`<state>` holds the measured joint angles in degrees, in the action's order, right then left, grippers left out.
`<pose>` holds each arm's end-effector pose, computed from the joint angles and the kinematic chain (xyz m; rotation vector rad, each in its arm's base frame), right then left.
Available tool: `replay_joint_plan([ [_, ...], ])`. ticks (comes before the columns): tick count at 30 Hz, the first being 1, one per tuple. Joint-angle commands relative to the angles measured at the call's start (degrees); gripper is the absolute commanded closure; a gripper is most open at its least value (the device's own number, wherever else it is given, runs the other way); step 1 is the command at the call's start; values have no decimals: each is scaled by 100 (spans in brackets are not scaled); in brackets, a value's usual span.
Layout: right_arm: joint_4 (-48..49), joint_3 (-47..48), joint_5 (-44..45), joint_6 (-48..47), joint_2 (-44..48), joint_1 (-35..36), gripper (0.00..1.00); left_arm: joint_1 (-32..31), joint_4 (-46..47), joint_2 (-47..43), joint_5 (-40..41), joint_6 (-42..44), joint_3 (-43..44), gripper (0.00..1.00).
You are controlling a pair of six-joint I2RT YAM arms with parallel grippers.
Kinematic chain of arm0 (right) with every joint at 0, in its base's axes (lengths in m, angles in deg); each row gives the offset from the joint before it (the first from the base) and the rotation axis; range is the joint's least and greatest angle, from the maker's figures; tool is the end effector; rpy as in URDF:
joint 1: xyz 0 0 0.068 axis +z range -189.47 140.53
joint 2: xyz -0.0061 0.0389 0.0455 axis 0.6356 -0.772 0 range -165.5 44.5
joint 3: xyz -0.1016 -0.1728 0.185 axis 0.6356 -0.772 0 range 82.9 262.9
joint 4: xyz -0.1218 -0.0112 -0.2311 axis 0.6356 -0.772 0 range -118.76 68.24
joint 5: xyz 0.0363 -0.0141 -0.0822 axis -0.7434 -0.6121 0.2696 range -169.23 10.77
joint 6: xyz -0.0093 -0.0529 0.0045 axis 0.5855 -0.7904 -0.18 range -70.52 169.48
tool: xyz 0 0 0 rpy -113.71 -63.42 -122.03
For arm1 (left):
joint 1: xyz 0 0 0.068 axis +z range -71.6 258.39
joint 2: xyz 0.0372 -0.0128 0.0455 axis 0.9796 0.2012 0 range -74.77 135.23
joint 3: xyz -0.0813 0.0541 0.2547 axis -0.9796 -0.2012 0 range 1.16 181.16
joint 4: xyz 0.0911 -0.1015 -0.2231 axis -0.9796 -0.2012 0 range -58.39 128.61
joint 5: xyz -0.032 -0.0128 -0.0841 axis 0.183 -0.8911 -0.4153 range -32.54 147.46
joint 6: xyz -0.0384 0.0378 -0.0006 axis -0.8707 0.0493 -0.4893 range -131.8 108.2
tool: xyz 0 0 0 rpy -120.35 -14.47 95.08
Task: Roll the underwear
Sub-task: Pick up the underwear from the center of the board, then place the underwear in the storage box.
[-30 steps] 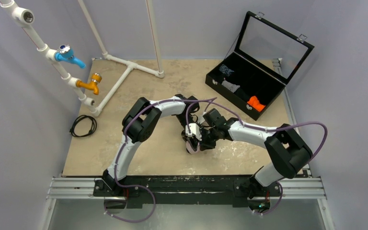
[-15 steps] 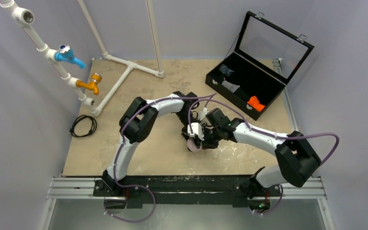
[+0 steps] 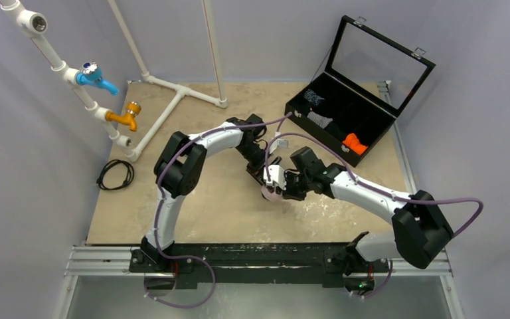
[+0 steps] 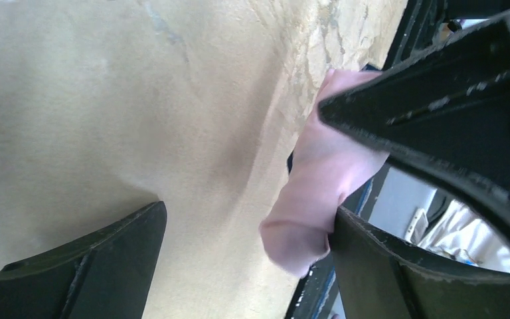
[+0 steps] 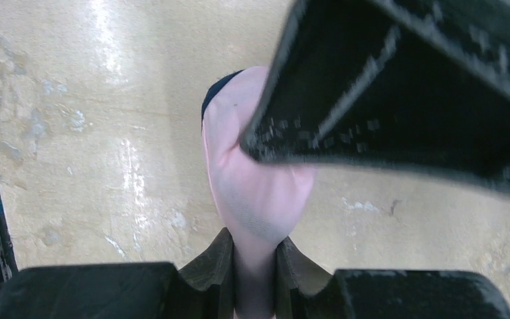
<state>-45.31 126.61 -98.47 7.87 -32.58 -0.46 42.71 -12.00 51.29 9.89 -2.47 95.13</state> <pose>0.1927 0.1710 0.1960 -1.7330 1.8461 0.4114 0.3318 -0.2706 0.1504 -1.1472 -2.5626 1.2451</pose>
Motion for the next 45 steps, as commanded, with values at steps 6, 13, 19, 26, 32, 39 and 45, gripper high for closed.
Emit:
replay_joint_plan([
  [6,-505,448,25,88,390,-862,100,737,166,-1450,-91,805,-520,11],
  [13,-575,1207,327,227,110,-1586,100,1069,-41,-2399,-336,911,-757,11],
  [19,-563,2730,821,519,-771,-2241,100,1191,-246,-2855,-56,955,-1047,11],
  [26,-597,4656,1321,653,-2334,-2893,100,1272,-485,-3194,230,1054,-1336,12],
  [32,-836,6046,1581,573,-3570,-3289,100,1292,-520,-3443,472,1046,-1483,13],
  [39,-968,6912,1858,448,-4511,-3596,100,1292,-429,-3467,557,947,-1577,14],
  [45,-910,6869,1916,347,-4779,-3723,100,1292,-433,-3375,548,888,-1514,14],
])
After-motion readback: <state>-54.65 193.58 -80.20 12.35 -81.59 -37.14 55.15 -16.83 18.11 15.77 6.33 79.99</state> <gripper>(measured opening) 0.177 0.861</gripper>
